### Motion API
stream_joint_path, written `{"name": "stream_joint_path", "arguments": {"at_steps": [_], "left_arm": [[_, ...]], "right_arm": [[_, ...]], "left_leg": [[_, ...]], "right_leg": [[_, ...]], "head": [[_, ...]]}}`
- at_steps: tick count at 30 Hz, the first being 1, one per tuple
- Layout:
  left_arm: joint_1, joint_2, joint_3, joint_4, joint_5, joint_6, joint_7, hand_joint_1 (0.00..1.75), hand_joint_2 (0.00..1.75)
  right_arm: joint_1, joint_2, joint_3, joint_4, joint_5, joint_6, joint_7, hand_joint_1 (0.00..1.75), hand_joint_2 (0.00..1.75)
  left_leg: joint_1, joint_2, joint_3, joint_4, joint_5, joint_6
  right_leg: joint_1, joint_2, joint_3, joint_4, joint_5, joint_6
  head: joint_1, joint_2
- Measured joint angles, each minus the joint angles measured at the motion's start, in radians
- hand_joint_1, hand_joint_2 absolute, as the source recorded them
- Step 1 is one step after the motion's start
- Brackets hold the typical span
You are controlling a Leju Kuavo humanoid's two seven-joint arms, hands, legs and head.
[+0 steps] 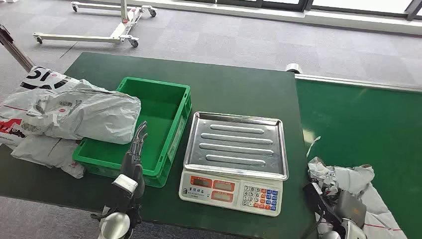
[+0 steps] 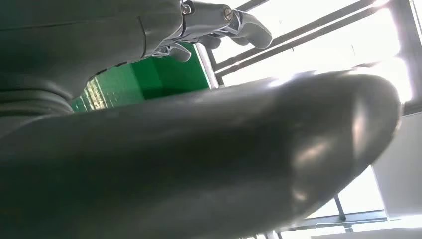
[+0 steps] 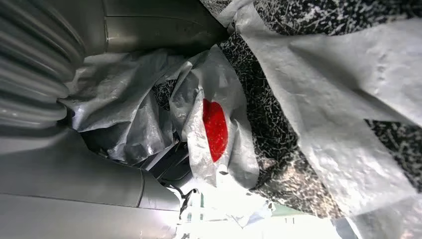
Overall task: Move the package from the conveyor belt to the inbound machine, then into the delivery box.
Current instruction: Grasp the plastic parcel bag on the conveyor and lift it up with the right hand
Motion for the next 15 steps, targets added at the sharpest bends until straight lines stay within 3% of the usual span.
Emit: {"name": "stream_joint_path", "arguments": {"at_steps": [7,11,15], "left_arm": [[-0.012,0.000,0.000,0.000,0.000,-0.015,0.006,0.00,0.00],[-0.012,0.000,0.000,-0.004,0.000,-0.009,-0.010,0.00,0.00],[-0.015,0.000,0.000,-0.010,0.000,-0.007,-0.012,0.00,0.00]], "right_arm": [[0.033,0.009,-0.017,-0.088,-0.036,-0.004,-0.083,1.75,1.75],[0.109,0.065,-0.020,-0.436,-0.037,0.010,-0.174,1.75,1.75],[0.124,0.076,0.022,-0.787,-0.014,0.065,-0.058,1.75,1.75]], "left_leg": [[-0.001,0.000,-0.002,0.000,0.000,0.000],[-0.005,0.002,-0.008,0.000,0.001,0.000],[-0.007,0.002,-0.009,0.000,0.004,0.000]], "right_leg": [[0.000,-0.001,0.000,0.001,0.001,0.000],[-0.001,0.001,-0.009,0.005,0.002,-0.001],[-0.003,0.001,-0.014,0.007,0.001,-0.001]], "head": [[0.000,0.000],[0.000,0.000],[0.000,0.000]]}}
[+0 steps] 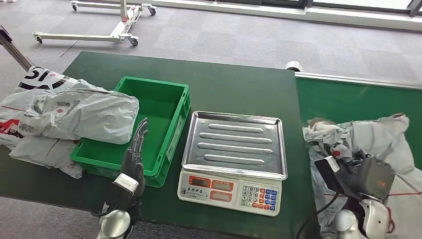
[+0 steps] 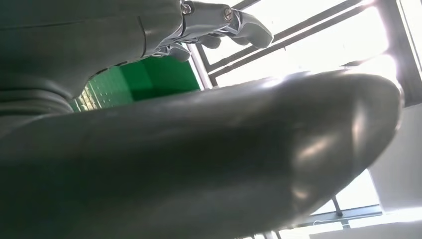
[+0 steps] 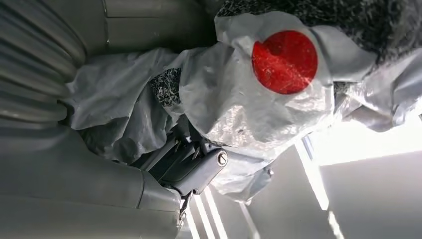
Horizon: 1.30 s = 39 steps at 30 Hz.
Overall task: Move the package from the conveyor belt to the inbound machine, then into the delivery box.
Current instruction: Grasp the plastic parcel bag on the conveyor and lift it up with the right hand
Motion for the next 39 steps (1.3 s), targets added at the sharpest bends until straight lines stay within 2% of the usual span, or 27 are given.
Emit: {"name": "stream_joint_path", "arguments": {"at_steps": [4,10,39], "left_arm": [[0.000,0.000,0.000,-0.003,-0.001,0.000,0.000,0.00,0.00],[0.000,0.000,0.000,-0.006,-0.001,0.000,0.000,0.00,0.00],[0.000,0.000,0.000,-0.006,-0.001,0.000,0.000,0.00,0.00]], "right_arm": [[0.023,-0.001,0.021,-0.140,-0.011,-0.035,0.010,1.75,1.75],[0.044,-0.001,0.031,-0.226,-0.014,-0.046,0.009,1.75,1.75],[0.057,-0.001,0.040,-0.274,-0.015,-0.046,0.009,1.75,1.75]], "left_leg": [[0.000,-0.001,-0.001,0.000,0.000,0.000],[0.000,-0.001,-0.001,0.000,0.000,0.000],[0.000,-0.001,-0.001,0.000,0.000,0.000]], "right_leg": [[0.000,-0.001,0.000,0.001,0.000,0.000],[0.000,-0.001,0.000,0.001,0.000,0.000],[0.000,-0.001,0.000,0.001,0.000,0.000]], "head": [[0.000,0.000],[0.000,0.000],[0.000,0.000]]}}
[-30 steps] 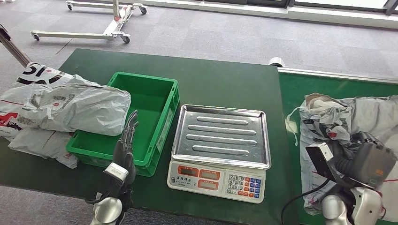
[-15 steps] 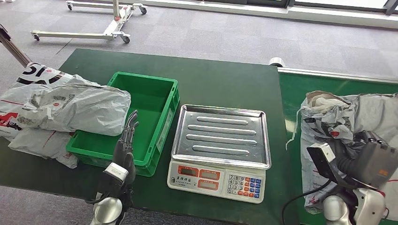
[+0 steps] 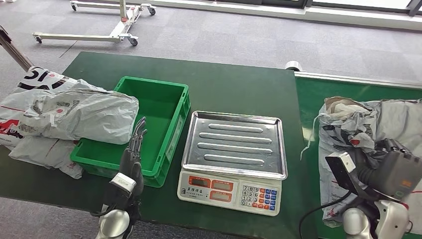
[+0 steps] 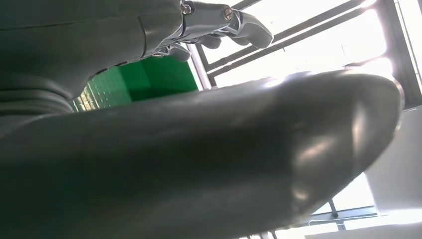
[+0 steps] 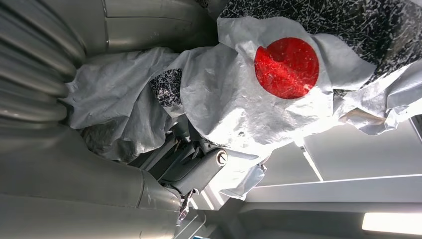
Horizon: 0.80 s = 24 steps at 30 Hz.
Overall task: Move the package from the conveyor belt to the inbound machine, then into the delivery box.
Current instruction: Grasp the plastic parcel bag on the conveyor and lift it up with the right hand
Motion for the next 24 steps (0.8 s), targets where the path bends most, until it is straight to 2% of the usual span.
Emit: {"name": "stream_joint_path", "arguments": {"at_steps": [24], "left_arm": [[0.000,0.000,0.000,0.000,0.000,0.000,0.000,0.00,0.00]], "right_arm": [[0.001,0.000,0.000,0.000,0.000,0.000,0.000,1.75,1.75]], "left_leg": [[0.000,0.000,0.000,0.000,0.000,0.000]], "right_leg": [[0.000,0.000,0.000,0.000,0.000,0.000]], "head": [[0.000,0.000]]}}
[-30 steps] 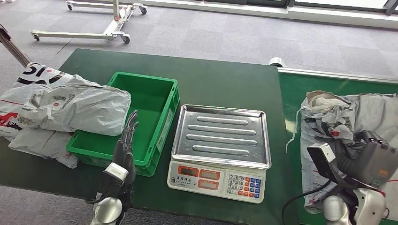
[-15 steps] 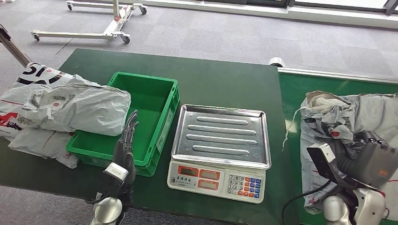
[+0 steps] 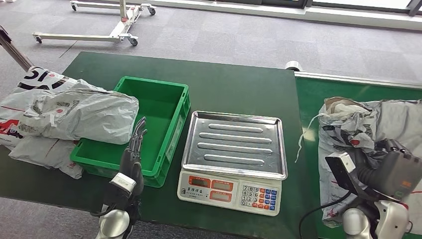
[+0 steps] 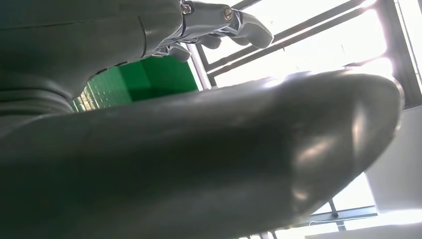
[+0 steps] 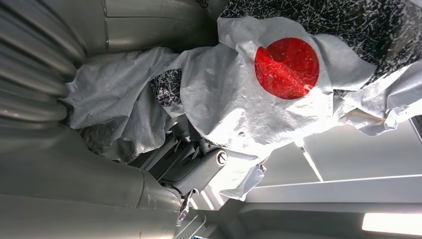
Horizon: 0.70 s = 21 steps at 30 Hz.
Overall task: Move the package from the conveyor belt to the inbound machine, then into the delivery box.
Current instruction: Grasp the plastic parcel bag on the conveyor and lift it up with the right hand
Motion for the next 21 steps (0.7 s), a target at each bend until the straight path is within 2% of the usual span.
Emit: {"name": "stream_joint_path", "arguments": {"at_steps": [21], "left_arm": [[0.000,0.000,0.000,0.000,0.000,0.000,0.000,0.00,0.00]], "right_arm": [[0.000,0.000,0.001,-0.002,0.000,0.000,0.000,1.75,1.75]], "left_leg": [[0.000,0.000,0.000,0.000,0.000,0.000]], "right_leg": [[0.000,0.000,0.000,0.000,0.000,0.000]], "head": [[0.000,0.000]]}}
